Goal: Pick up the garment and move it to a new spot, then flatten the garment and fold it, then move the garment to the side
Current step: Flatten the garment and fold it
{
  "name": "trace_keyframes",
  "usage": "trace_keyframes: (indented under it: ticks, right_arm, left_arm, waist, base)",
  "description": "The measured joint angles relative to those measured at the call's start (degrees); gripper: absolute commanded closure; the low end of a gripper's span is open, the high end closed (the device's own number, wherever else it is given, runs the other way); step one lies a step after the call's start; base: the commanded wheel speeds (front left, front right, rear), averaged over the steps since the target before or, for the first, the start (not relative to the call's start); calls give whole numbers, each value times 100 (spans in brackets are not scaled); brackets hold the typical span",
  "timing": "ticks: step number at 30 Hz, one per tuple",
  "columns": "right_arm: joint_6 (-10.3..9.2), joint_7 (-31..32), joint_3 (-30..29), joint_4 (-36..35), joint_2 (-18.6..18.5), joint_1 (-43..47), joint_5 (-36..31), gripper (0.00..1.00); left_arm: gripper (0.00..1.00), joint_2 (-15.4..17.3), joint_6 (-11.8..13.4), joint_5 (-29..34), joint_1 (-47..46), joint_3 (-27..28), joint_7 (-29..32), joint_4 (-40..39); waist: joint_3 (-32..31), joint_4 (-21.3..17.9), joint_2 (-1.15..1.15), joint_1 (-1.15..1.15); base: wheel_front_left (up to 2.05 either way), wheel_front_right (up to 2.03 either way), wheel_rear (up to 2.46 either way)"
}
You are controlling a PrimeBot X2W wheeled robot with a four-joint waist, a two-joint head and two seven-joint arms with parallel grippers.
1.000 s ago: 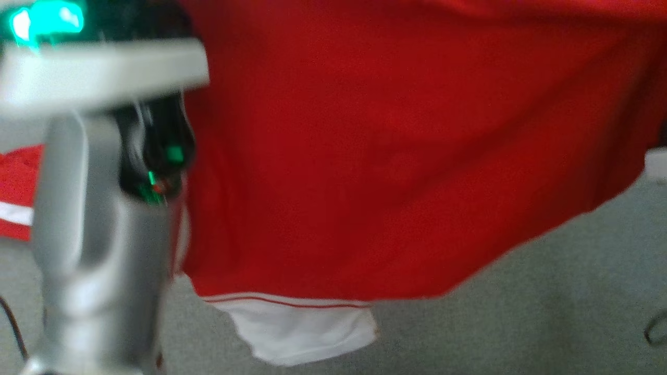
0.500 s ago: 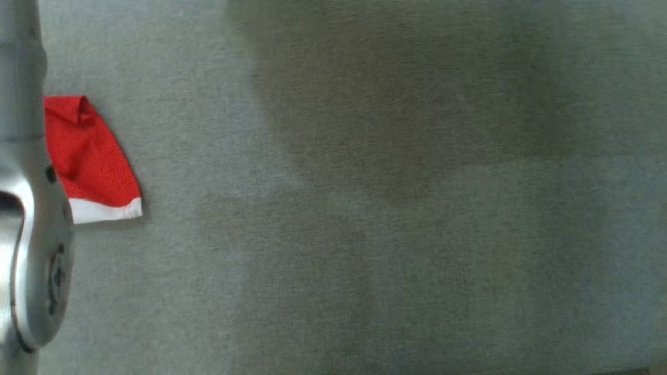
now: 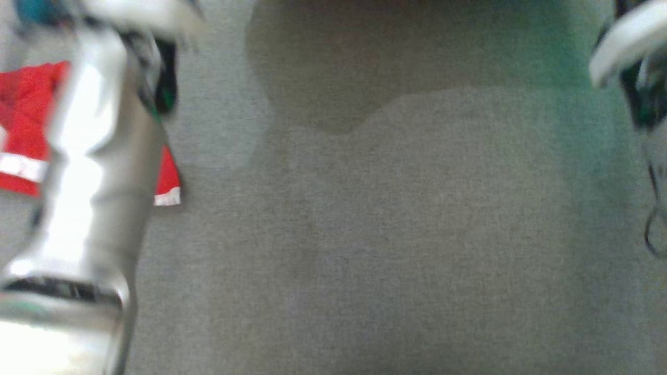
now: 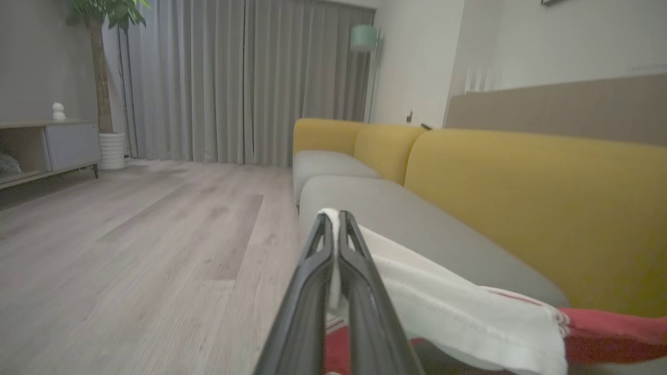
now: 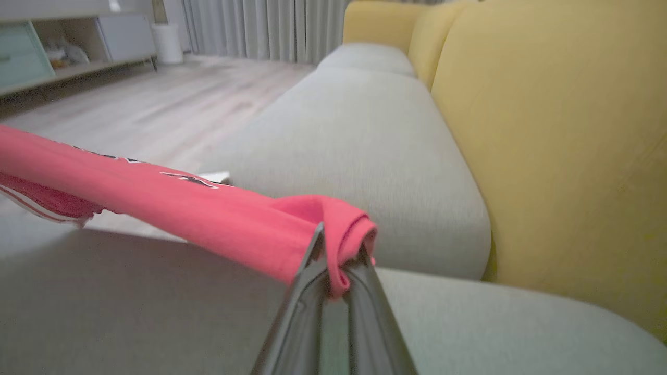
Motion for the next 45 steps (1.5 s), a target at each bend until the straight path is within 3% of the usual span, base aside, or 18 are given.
trace_keyframes:
  ticks: [5,11,13,20,23,30,36,45]
  right_arm:
    - [0,706,940,220,-349,756,580,100]
    - [0,1080,1812,-176,-855,1288,1317,100]
    - [0,1138,2124,-381,-1120,1462,1636,100]
    - [0,1236,2648,-687,-1515,1863,2189,100]
    - [0,1241,2849,-765,-1662,1997,2335,100]
    - [0,1445,3199,-965,-1960,2235,2837,100]
    - [0,1716,3374,-1246,-2103,2460,3322,100]
    - [0,1716,3317,-1427,-2149,2470,3605,100]
  left_arm:
    - [100,114,-192,127,1136,-517,297,181]
    - [100,471,-304,107,1978,-1152,1046,-221]
    - [100,744,-347,-66,2388,-1607,1613,-720]
    - [100,1811,-346,-1111,3250,-2735,3170,-2581]
    - [100,2284,-346,-1619,3532,-2977,3668,-3395]
    - [100,3028,-346,-2571,4010,-3205,4675,-4857]
    - [100,3256,-226,-2840,4184,-3200,4974,-5439]
    - [100,3098,8,-2597,3941,-2994,4620,-5216]
  waist:
    - [-319,131,0,-1]
    - [-670,195,0,-1]
    - [-851,225,0,-1]
    - [-1251,296,0,-1]
    - [-1391,311,0,-1]
    - [-1649,266,1,-1]
    - [-1718,184,1,-1]
    - [-1497,80,0,0]
  base:
    - [0,0,0]
    - [0,0,0]
    - [0,0,0]
    - [0,0,0]
    - [0,0,0]
    - [0,0,0]
    - [0,0,0]
    - [0,0,0]
